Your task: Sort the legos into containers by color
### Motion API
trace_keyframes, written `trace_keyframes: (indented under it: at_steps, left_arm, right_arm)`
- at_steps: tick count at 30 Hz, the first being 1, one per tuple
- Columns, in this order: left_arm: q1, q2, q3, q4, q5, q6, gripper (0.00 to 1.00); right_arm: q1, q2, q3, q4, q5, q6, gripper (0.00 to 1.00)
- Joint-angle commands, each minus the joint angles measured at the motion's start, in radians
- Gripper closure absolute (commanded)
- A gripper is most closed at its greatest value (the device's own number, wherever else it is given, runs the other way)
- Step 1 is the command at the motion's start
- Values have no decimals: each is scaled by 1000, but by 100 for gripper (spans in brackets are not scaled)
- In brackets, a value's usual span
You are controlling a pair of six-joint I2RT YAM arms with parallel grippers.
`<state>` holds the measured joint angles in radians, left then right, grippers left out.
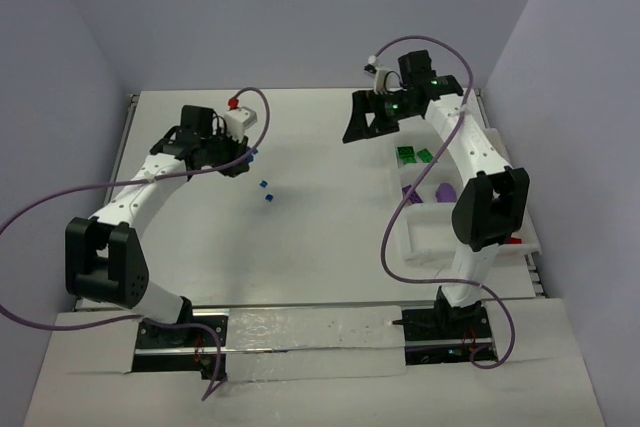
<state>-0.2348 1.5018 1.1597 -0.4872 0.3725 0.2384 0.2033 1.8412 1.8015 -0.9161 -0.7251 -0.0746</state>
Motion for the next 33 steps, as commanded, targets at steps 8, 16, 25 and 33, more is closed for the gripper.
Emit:
trace_keyframes:
  at_steps: [8,16,25,33]
  left_arm:
    - [-188,26,125,94,141,-80,100]
    - [-260,32,145,121,111,-97,100]
    - [-296,28,160,140,74,-115,100]
    - [-308,33,178,144,54,-114,100]
  right_arm:
    - [180,74,127,131,-216,206,0]
    - [221,128,147,181,-256,287,0]
    - [231,153,105,221,-324,359,0]
    - [237,170,75,263,-392,407,13]
